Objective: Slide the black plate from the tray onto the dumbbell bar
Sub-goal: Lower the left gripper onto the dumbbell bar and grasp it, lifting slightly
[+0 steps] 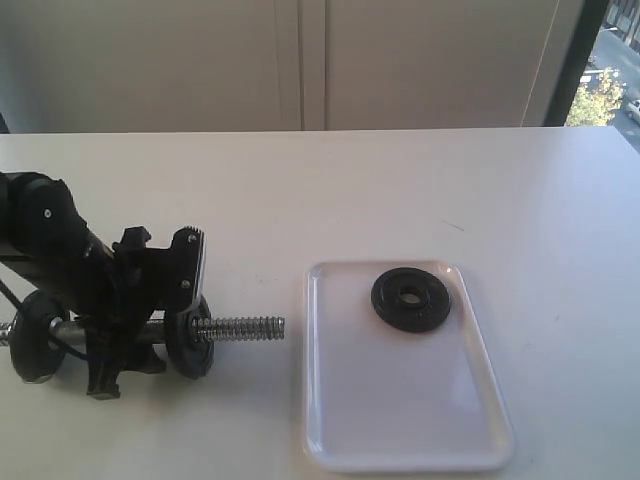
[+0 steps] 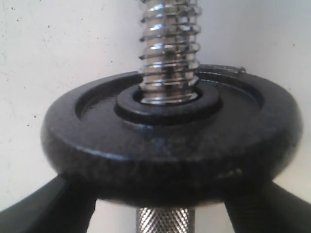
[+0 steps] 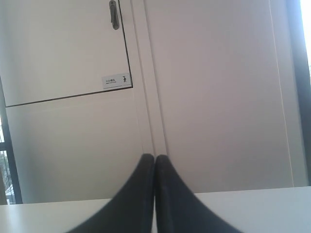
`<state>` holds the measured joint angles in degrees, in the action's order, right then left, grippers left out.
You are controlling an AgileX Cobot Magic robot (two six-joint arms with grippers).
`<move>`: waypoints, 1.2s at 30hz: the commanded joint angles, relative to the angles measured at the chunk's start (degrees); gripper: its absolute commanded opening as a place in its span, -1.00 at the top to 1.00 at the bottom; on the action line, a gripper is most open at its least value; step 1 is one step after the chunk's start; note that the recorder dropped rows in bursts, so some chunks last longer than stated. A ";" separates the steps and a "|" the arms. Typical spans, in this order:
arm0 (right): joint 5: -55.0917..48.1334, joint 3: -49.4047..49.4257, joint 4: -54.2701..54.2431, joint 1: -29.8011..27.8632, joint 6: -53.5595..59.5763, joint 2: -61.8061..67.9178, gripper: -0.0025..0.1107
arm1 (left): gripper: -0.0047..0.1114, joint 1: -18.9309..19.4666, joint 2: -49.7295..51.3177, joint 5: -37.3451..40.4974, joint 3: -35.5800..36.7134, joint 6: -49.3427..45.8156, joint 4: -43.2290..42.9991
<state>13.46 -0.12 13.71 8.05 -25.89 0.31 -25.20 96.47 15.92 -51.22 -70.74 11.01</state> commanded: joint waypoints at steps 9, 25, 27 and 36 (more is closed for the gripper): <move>-0.16 0.12 -0.28 0.05 -0.29 -0.31 0.96 | -0.23 -0.22 0.91 0.67 0.56 0.20 0.93; -4.11 0.12 -0.38 0.05 -7.01 -0.31 0.96 | 0.92 -0.22 0.49 0.38 0.45 1.62 5.71; -6.94 0.12 -0.38 0.05 -7.79 -0.31 0.96 | 0.92 -0.22 -0.30 0.38 0.45 2.84 5.71; -15.98 -6.19 -0.38 0.41 -9.30 9.53 0.96 | 0.92 -0.22 -5.35 0.38 0.45 4.10 5.71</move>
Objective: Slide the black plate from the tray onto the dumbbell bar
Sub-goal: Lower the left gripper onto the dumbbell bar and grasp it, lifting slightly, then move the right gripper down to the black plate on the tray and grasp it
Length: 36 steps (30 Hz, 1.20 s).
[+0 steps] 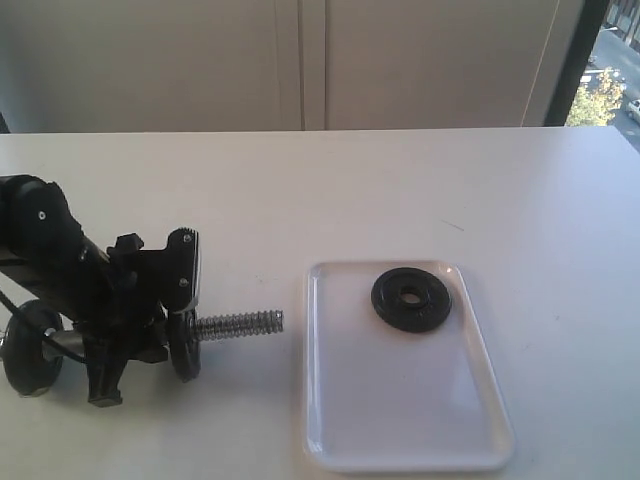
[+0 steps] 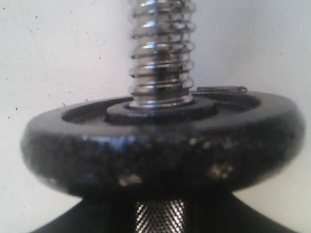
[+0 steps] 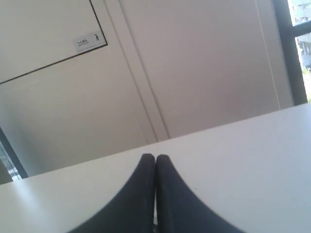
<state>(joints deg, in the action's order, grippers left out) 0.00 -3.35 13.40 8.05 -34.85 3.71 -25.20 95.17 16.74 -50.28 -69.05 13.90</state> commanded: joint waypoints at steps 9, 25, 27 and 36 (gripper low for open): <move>-8.06 -12.96 -0.07 7.96 4.63 28.54 0.96 | 0.92 -0.22 -6.09 -0.95 -0.49 3.13 2.82; -21.14 -42.82 -0.80 19.52 27.95 73.20 0.55 | 0.92 -0.22 -6.30 -1.31 -0.49 3.13 2.82; -22.01 -46.30 -0.97 19.52 28.23 78.25 0.16 | 0.92 -0.22 -6.30 -1.31 -0.49 3.13 2.82; -23.60 -55.78 -2.38 19.92 30.56 91.86 -0.90 | 0.92 -0.22 -6.30 -1.49 -0.49 3.13 2.82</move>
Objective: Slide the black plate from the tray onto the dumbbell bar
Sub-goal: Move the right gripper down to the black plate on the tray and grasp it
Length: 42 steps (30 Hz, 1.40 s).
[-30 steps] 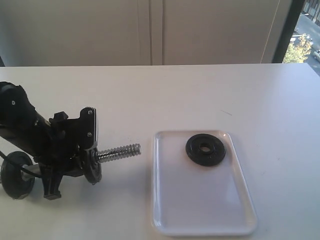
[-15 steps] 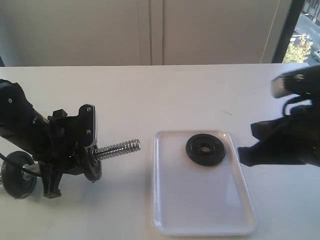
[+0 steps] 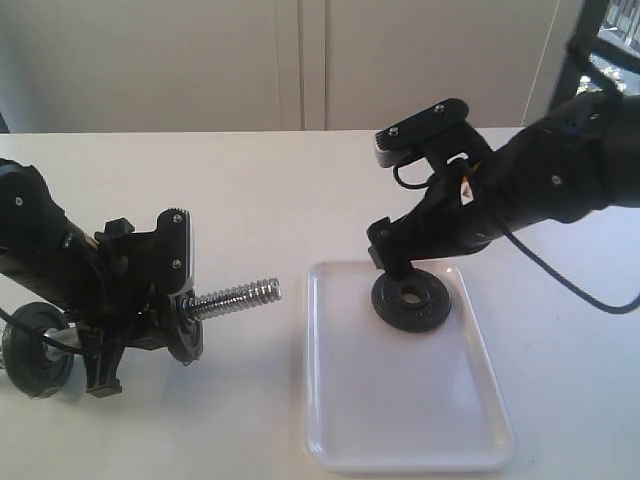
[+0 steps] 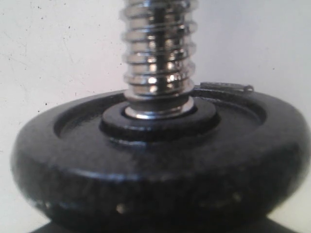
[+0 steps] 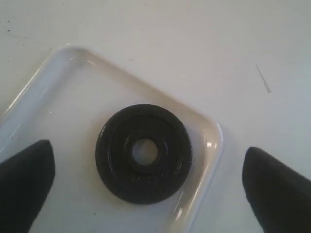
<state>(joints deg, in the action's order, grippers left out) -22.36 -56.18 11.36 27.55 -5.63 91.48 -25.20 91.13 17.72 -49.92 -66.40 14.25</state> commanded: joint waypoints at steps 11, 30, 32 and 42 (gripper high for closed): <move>-7.90 -9.79 -2.27 0.70 1.35 15.53 -0.90 | 0.92 -0.22 -2.25 -1.62 -0.85 0.48 2.47; -15.49 -17.17 -16.15 -3.96 12.71 21.75 -0.90 | 0.92 -0.22 -2.25 -1.38 -0.85 0.48 2.47; -15.59 -17.17 -17.30 -4.20 13.91 22.39 -0.90 | 0.92 -0.22 -2.25 -1.38 -0.85 0.48 2.47; -14.87 -17.17 -15.70 -4.20 14.01 25.36 -0.90 | 0.92 -0.22 -2.25 -1.38 -0.85 0.48 2.47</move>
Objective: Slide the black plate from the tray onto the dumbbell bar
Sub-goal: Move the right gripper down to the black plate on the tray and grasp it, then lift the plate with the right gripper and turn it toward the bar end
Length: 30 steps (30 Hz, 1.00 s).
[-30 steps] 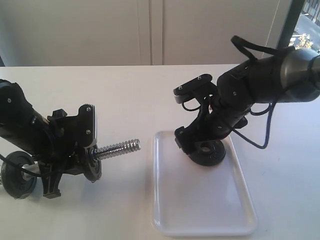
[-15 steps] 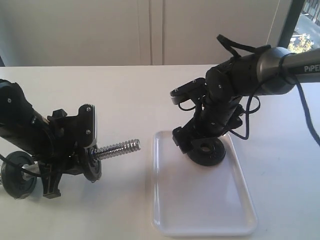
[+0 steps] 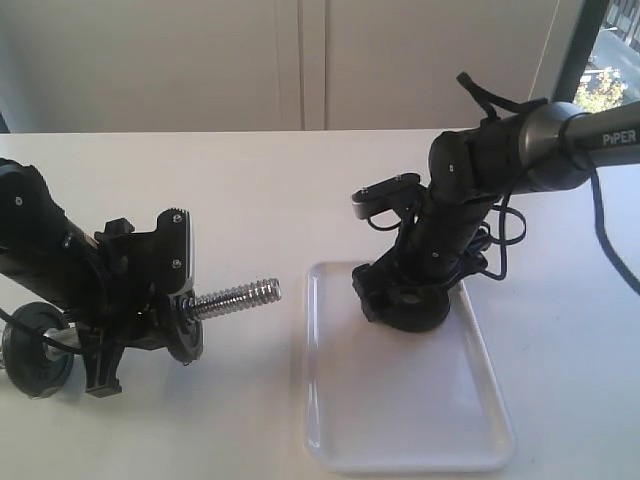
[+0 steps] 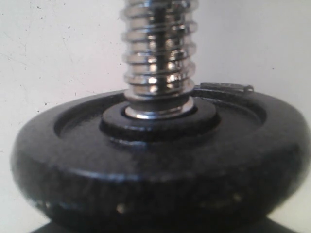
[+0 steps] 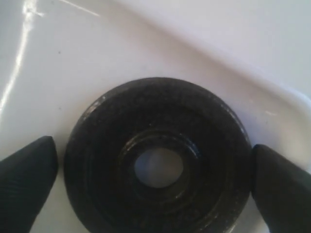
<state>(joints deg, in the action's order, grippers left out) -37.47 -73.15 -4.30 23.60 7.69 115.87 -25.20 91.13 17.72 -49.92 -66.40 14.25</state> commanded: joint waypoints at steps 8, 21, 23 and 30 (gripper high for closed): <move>-0.87 -0.09 -0.04 -0.25 -0.80 3.35 -0.89 | 0.92 -0.22 -2.25 -1.38 -0.85 0.48 2.47; -7.31 -0.09 -2.53 -0.25 -0.36 5.08 0.80 | 0.92 -0.22 -2.25 -1.38 -0.85 0.48 2.47; -8.05 -0.09 -11.99 -0.25 7.71 3.56 0.96 | 0.92 -0.22 -2.25 -1.28 -0.85 0.48 2.47; -20.42 -0.09 -46.52 -6.30 35.83 -0.75 0.96 | 0.92 -0.22 -2.25 -0.30 -0.85 0.48 2.47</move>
<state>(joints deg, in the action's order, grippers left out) -53.44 -73.40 -42.75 20.14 38.31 115.93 -25.20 91.13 17.94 -49.92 -66.40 14.25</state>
